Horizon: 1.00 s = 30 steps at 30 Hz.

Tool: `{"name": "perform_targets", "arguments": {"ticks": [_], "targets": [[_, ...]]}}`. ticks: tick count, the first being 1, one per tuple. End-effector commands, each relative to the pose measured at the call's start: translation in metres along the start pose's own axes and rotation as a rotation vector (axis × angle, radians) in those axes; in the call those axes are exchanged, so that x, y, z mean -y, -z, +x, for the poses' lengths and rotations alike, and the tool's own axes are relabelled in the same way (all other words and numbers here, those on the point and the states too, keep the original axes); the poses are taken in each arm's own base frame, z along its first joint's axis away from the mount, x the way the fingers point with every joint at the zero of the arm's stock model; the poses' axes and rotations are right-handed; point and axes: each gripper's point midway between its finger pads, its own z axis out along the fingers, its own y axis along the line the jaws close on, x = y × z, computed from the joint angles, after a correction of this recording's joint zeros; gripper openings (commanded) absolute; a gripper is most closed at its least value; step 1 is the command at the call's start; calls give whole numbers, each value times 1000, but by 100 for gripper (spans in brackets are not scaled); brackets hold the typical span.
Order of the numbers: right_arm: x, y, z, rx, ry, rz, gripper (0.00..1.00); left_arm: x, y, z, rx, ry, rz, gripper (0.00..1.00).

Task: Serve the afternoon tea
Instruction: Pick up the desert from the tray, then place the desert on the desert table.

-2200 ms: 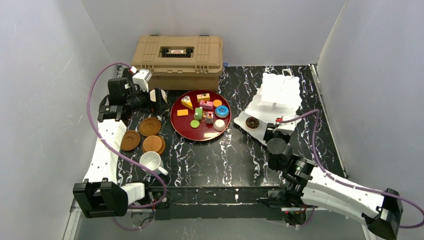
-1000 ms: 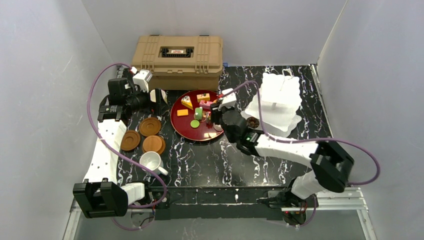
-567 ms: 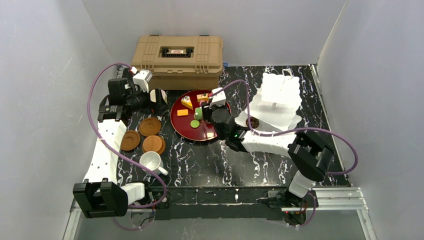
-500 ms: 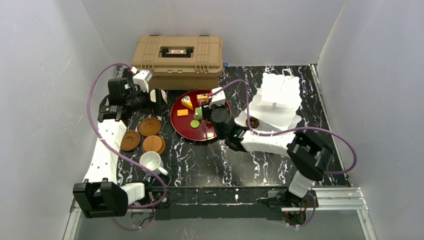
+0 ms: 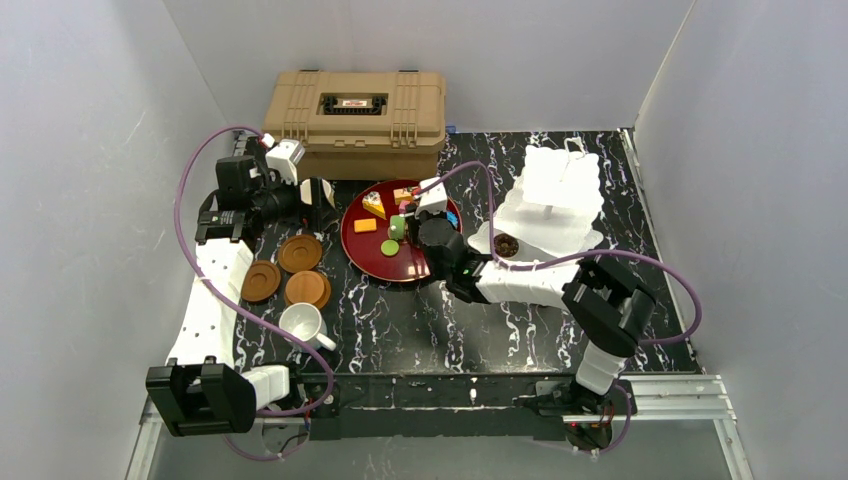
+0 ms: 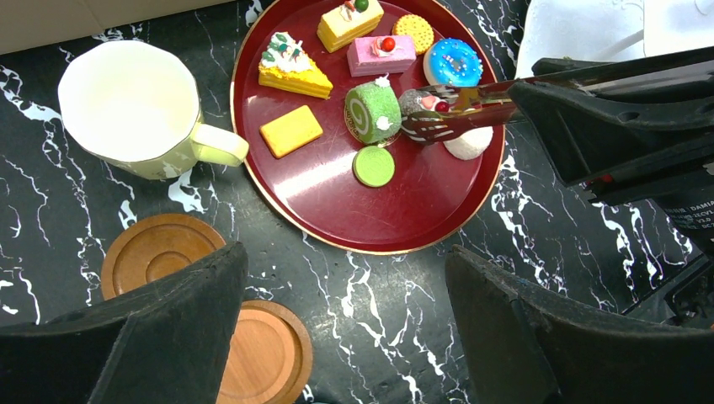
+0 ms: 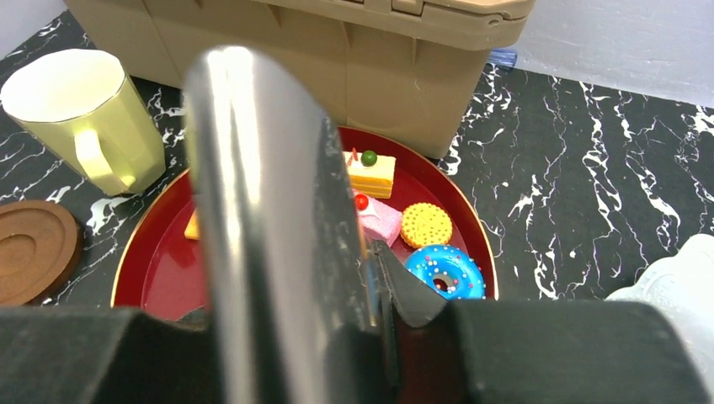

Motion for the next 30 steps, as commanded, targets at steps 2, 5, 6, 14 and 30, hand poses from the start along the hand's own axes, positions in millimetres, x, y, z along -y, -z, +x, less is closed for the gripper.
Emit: {"name": "perform_targets", "arguments": {"ticks": [2, 5, 6, 14, 30], "targets": [[-5, -1, -49, 117, -89, -3, 27, 8, 12, -12, 41, -38, 9, 84], [-6, 7, -76, 157, -103, -38, 21, 9, 11, -12, 39, -31, 13, 84], [-7, 11, -86, 168, -110, -56, 20, 9, 11, -12, 40, -31, 15, 84], [15, 58, -155, 219, -116, -126, 15, 11, 14, -15, 51, -38, 15, 83], [123, 148, -178, 194, 15, 47, 15, 14, 16, -16, 58, -34, 27, 82]]}}
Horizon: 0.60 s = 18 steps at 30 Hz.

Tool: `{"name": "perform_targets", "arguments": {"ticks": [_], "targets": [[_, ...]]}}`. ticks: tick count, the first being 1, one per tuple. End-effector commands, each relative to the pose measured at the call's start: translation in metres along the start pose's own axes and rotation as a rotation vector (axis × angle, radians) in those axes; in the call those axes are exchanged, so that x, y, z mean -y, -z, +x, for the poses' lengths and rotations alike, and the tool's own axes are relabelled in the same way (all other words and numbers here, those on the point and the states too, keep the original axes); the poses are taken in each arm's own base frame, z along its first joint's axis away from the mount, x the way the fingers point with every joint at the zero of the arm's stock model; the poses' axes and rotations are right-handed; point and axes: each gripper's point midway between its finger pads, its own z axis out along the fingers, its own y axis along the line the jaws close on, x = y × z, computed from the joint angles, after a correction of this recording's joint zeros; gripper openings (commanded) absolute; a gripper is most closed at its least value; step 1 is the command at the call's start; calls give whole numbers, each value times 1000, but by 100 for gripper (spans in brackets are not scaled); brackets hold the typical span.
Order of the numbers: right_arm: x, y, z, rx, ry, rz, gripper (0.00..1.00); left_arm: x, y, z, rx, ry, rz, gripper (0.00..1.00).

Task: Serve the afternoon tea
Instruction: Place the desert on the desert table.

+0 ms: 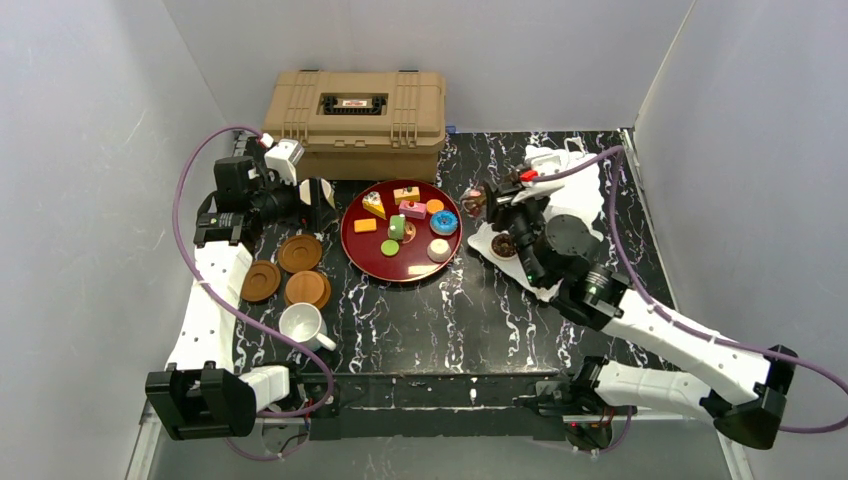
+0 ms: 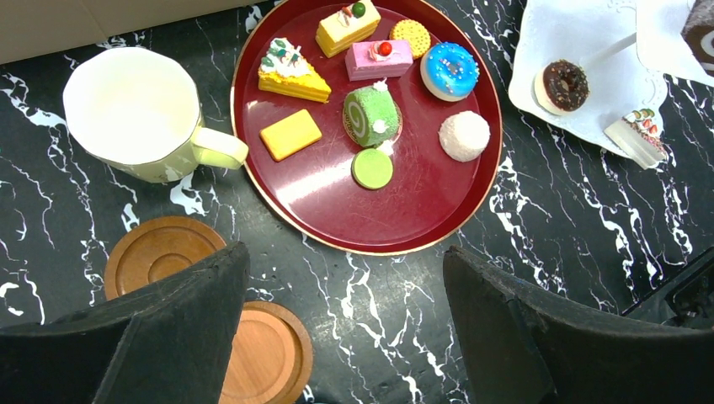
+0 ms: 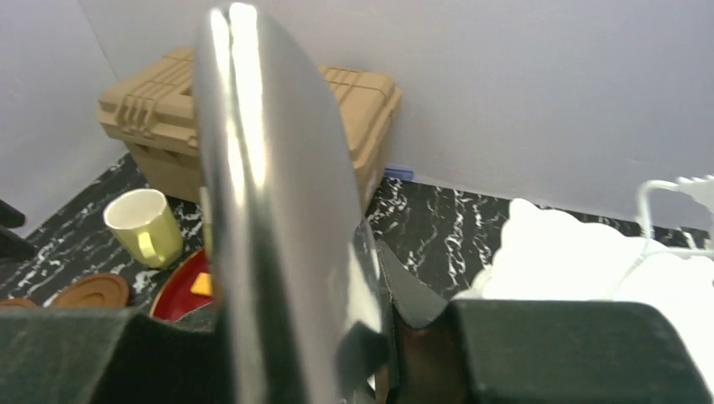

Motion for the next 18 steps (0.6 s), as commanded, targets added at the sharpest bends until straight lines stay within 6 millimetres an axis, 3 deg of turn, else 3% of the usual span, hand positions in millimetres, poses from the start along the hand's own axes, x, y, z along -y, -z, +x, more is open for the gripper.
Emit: {"name": "perform_targets", "arguments": {"ticks": [1, 18], "targets": [[25, 17, 2, -33, 76, 58, 15, 12, 12, -14, 44, -23, 26, 82], [64, 34, 27, -82, 242, 177, 15, 14, 13, -15, 44, -14, 36, 82]]}}
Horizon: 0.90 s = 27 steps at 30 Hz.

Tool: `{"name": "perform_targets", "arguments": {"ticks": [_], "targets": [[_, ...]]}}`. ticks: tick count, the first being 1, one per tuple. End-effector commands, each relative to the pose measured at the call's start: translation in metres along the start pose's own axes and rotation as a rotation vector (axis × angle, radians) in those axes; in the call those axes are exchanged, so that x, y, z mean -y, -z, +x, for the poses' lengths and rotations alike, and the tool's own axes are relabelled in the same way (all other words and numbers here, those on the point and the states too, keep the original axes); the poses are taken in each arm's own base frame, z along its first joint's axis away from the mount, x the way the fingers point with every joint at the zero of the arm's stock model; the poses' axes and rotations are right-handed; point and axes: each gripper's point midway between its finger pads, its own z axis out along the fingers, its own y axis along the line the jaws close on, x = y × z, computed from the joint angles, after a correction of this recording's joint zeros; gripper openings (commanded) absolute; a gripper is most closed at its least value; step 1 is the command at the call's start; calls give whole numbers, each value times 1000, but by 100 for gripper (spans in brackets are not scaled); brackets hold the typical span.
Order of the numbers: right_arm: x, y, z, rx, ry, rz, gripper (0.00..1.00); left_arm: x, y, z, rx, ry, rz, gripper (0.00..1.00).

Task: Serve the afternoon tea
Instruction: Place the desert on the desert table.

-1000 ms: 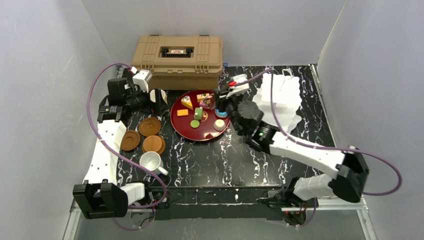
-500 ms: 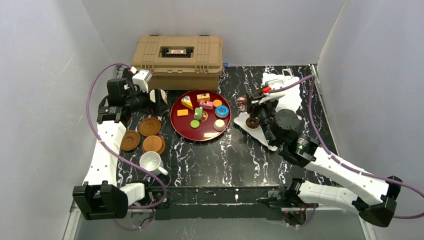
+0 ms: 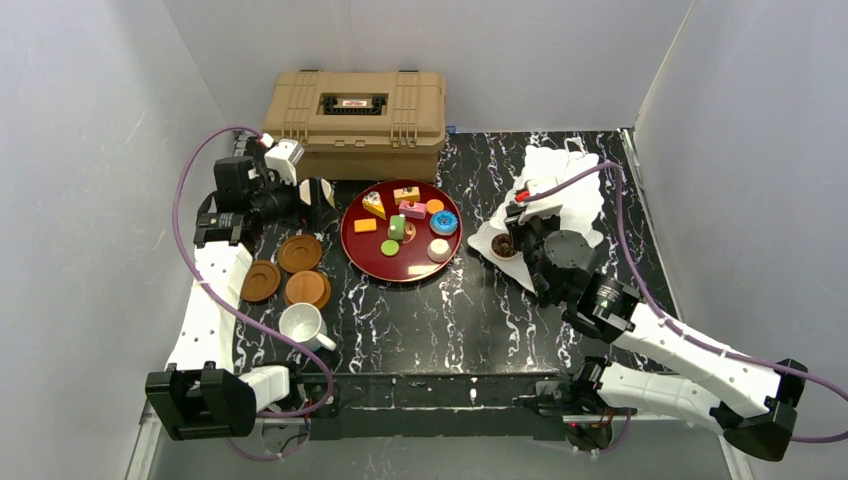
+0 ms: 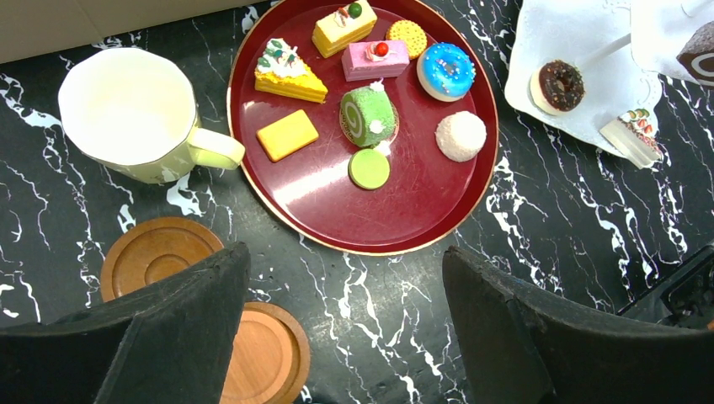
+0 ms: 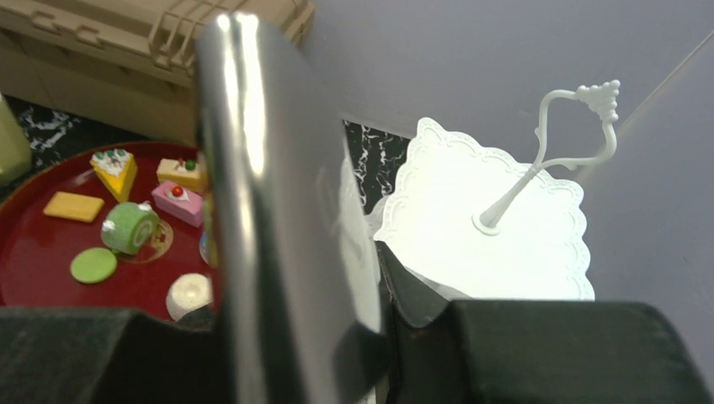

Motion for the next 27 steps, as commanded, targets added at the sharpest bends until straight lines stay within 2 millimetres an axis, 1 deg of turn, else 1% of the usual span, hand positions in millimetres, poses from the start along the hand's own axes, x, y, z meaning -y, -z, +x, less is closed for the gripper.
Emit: {"name": "perform_targets", "arguments": {"ticks": [1, 5, 11, 15, 17, 18, 19, 21, 26, 27], "targets": [[17, 1, -8, 44, 6, 73, 15, 13, 12, -14, 43, -17, 30, 82], [20, -5, -4, 49, 9, 98, 15, 13, 13, -14, 44, -18, 30, 82], [22, -14, -3, 77, -11, 125, 15, 13, 13, -14, 43, -16, 32, 82], [22, -19, 3, 77, -19, 130, 18, 14, 13, -13, 42, -16, 33, 82], [23, -21, 7, 74, -26, 137, 23, 14, 13, -13, 43, -17, 33, 82], [24, -21, 9, 72, -30, 140, 31, 14, 13, -12, 43, -16, 33, 82], [24, -21, 10, 70, -32, 143, 35, 14, 13, -12, 41, -16, 33, 82], [26, -21, 12, 68, -39, 147, 40, 14, 13, -12, 41, -15, 34, 82], [27, -19, 8, 72, -49, 133, 57, 16, 13, -12, 43, -15, 43, 82], [27, -18, 7, 67, -47, 128, 59, 16, 13, -12, 42, -13, 44, 82]]}}
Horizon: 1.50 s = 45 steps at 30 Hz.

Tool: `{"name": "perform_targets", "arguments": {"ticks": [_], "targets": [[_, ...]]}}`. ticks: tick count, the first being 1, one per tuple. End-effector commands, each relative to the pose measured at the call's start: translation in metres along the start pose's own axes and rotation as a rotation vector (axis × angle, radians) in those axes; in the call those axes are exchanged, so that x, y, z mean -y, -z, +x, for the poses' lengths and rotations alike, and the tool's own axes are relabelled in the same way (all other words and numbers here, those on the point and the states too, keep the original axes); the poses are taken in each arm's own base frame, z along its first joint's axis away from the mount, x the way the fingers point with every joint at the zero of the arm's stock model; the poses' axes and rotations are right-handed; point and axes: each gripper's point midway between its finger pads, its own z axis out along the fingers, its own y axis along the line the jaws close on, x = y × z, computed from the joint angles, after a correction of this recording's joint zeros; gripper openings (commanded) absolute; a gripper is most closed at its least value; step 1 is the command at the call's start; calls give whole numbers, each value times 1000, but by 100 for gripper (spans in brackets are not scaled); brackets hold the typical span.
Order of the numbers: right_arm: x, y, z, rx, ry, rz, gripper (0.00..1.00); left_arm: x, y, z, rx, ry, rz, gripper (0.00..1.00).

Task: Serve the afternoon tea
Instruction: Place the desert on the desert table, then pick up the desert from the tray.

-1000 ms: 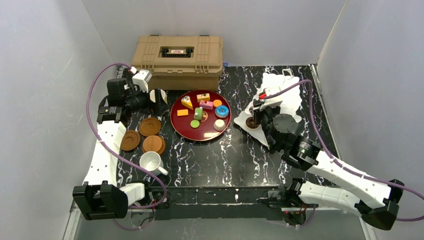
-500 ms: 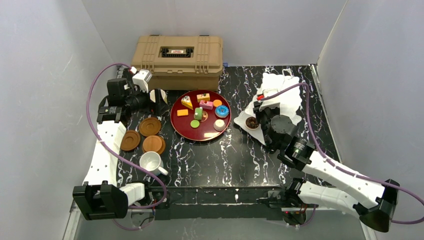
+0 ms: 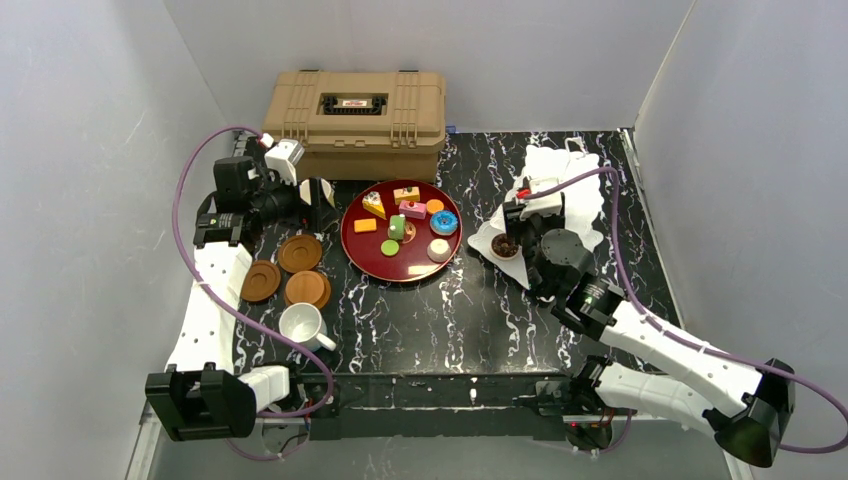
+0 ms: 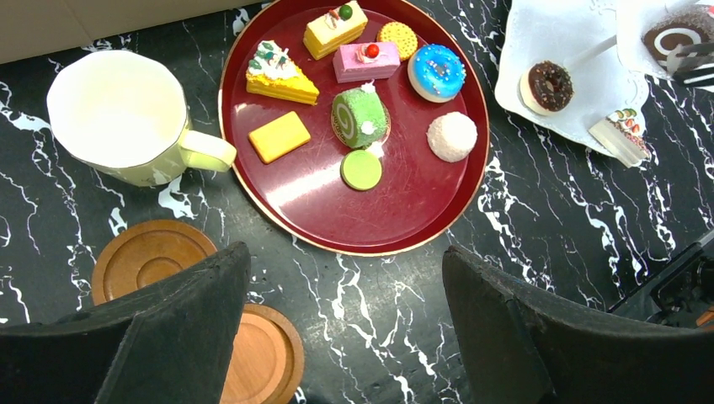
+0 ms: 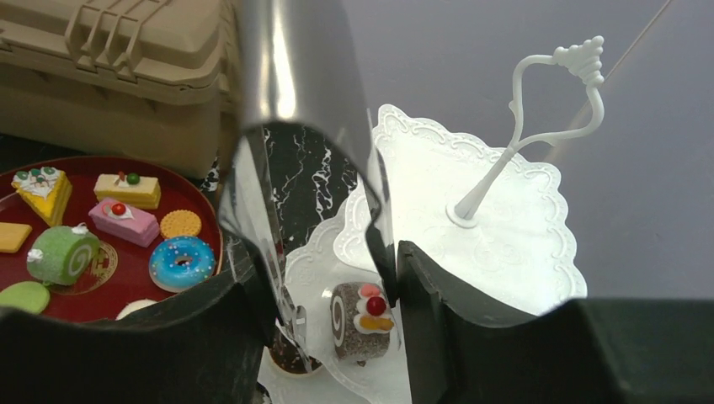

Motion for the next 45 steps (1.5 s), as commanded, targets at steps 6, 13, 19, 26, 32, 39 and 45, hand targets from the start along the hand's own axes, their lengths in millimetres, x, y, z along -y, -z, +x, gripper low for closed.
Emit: {"name": "perform_targets", "arguments": {"ticks": [6, 13, 19, 26, 32, 39, 45], "targets": [[12, 9, -31, 63, -99, -16, 62, 13, 12, -12, 40, -16, 30, 81], [9, 20, -56, 103, -146, -117, 58, 14, 11, -13, 38, -7, 36, 81], [-4, 24, -82, 139, -181, -220, 58, 14, 12, -13, 37, -8, 36, 80], [-34, 21, -96, 154, -201, -344, 57, 14, 13, -12, 35, -8, 34, 80], [-79, 10, -89, 135, -250, -451, 56, 14, 12, -12, 32, -8, 38, 80], [-142, -16, -71, 117, -329, -498, 53, 12, 8, -7, 16, 3, 38, 79], [-194, -48, -39, 74, -340, -453, 55, 11, 8, -7, 18, -1, 35, 79]]}}
